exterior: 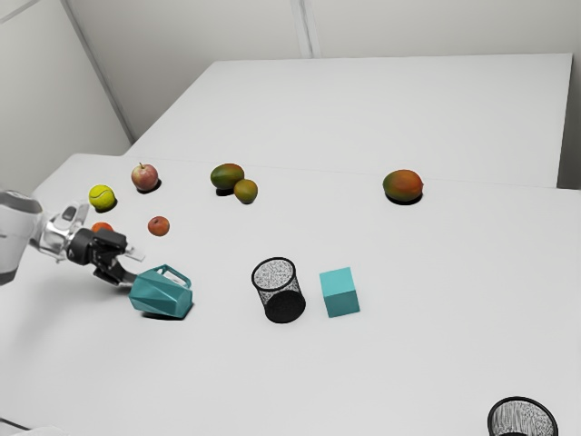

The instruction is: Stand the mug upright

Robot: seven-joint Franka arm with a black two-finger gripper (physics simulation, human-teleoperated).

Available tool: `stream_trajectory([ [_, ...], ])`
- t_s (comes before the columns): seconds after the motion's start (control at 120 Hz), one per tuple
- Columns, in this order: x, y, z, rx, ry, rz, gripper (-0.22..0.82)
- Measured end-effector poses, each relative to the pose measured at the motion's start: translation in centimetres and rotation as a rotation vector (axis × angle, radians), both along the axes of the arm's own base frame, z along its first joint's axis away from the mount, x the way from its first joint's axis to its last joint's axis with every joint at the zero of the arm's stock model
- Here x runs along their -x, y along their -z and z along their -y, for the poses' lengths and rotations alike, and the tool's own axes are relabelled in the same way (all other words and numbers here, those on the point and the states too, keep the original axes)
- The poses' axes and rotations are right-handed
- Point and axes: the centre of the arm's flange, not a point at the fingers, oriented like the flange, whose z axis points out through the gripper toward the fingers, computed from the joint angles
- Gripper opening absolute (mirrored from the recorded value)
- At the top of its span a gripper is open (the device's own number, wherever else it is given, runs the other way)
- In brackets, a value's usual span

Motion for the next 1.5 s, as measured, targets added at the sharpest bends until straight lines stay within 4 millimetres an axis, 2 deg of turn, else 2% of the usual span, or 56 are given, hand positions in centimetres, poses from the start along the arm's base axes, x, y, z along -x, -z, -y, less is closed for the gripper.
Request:
stream_trajectory([
  [0.117,0.8,0.2,1.2,0.014,0.015,0.026,0.60],
  [0.3,0.6,0.6,3.2,0.034,0.033,0.065,0.59],
  [0.35,0.7,0.7,3.4,0.035,0.032,0.073,0.51],
  [0.483,1.0,0.7,3.2,0.030,0.027,0.096,0.17],
  [0.558,1.1,0.8,3.1,0.031,0.027,0.103,0.05],
  [0.65,1.5,1.3,3.2,0.035,0.027,0.105,-0.04],
  [0.8,1.6,1.3,3.2,0.031,0.027,0.118,-0.10],
  [0.867,1.3,0.1,3.1,0.016,0.030,0.141,-0.12],
  [1.008,-0.3,-5.9,4.0,-0.056,0.073,0.217,-0.13],
  [1.075,-1.2,-9.4,6.0,-0.106,0.123,0.254,-0.13],
  [1.15,-2.5,-12.0,9.6,-0.183,0.226,0.277,-0.14],
  [1.233,-3.9,-13.5,14.3,-0.312,0.368,0.287,-0.14],
  [1.383,-5.9,-15.3,21.8,-0.675,0.642,0.300,-0.14],
  [1.5,-6.6,-16.5,28.0,-0.888,0.764,0.361,-0.14],
])
